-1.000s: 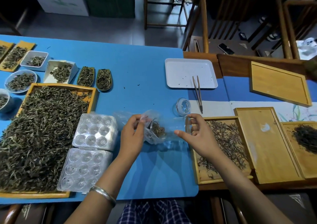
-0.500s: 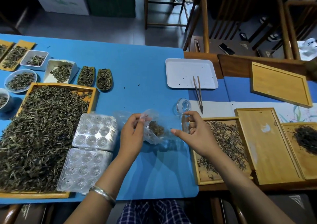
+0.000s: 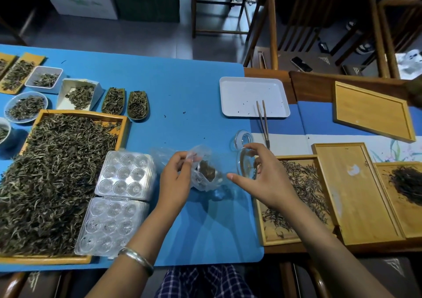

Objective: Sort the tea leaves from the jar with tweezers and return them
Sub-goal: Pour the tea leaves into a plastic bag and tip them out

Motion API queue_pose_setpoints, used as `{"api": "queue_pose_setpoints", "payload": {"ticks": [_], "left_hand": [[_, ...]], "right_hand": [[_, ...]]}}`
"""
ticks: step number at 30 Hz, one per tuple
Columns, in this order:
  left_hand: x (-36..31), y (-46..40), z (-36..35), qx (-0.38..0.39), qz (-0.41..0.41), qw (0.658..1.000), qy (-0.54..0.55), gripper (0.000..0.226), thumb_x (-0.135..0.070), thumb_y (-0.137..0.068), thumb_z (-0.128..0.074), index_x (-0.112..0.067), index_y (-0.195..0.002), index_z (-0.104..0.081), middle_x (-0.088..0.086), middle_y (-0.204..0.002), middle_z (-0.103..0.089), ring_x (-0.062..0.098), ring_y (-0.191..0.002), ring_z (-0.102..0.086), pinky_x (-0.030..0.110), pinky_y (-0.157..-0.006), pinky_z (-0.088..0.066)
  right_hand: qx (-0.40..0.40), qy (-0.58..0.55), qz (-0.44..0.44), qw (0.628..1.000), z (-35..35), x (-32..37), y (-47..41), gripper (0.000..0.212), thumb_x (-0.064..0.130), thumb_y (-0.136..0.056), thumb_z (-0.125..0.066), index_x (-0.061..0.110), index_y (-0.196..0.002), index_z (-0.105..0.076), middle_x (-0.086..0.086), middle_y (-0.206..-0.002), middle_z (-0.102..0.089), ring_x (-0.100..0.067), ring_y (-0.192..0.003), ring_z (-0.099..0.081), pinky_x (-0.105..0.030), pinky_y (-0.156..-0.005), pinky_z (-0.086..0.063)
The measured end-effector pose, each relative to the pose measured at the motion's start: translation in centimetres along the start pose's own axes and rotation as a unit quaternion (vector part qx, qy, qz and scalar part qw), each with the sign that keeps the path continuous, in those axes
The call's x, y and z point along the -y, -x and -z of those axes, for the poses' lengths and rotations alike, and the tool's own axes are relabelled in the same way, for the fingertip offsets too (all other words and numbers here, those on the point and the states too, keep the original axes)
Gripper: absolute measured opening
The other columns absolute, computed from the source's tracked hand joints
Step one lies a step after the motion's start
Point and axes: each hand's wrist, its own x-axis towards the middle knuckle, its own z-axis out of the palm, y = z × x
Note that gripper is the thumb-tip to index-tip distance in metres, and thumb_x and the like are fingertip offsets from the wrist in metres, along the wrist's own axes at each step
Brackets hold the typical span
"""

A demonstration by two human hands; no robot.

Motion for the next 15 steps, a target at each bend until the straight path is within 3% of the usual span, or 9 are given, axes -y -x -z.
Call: {"api": "queue_pose_setpoints", "payload": {"ticks": [4, 11, 15], "left_hand": [[-0.24, 0.06, -0.05, -0.001, 0.005, 1.000, -0.001, 0.016, -0.029, -0.101, -0.051, -0.020, -0.098, -0.064, -0.015, -0.098, -0.074, 0.005, -0.099, -0.068, 0.049, -0.091, -0.054], [-0.62, 0.25, -0.24, -0.013, 0.019, 1.000, 0.001, 0.016, -0.023, -0.101, -0.050, -0.016, -0.100, -0.064, -0.009, -0.099, -0.075, 0.013, -0.101, -0.068, 0.056, -0.092, -0.051], [-0.87, 0.32, -0.31, -0.016, 0.026, 0.999, 0.011, 0.015, -0.020, -0.101, -0.050, -0.018, -0.099, -0.064, -0.007, -0.101, -0.075, 0.015, -0.101, -0.068, 0.058, -0.091, -0.051]], "right_hand": [[-0.018, 0.012, 0.018, 1.000, 0.40, 0.00, 0.28, 0.077, 0.062, -0.064, -0.074, 0.034, -0.128, -0.042, 0.018, -0.113, -0.047, 0.007, -0.095, -0.042, -0.013, -0.075, -0.037], [-0.010, 0.069, 0.073, 0.995, 0.92, 0.30, 0.45, 0.078, 0.059, -0.066, -0.074, 0.028, -0.130, -0.042, 0.010, -0.120, -0.051, 0.001, -0.102, -0.044, -0.021, -0.085, -0.039], [-0.018, 0.015, 0.033, 0.999, 0.69, 0.04, 0.37, 0.075, 0.064, -0.064, -0.072, 0.036, -0.126, -0.041, 0.018, -0.115, -0.049, 0.003, -0.096, -0.045, -0.015, -0.076, -0.039]]}}
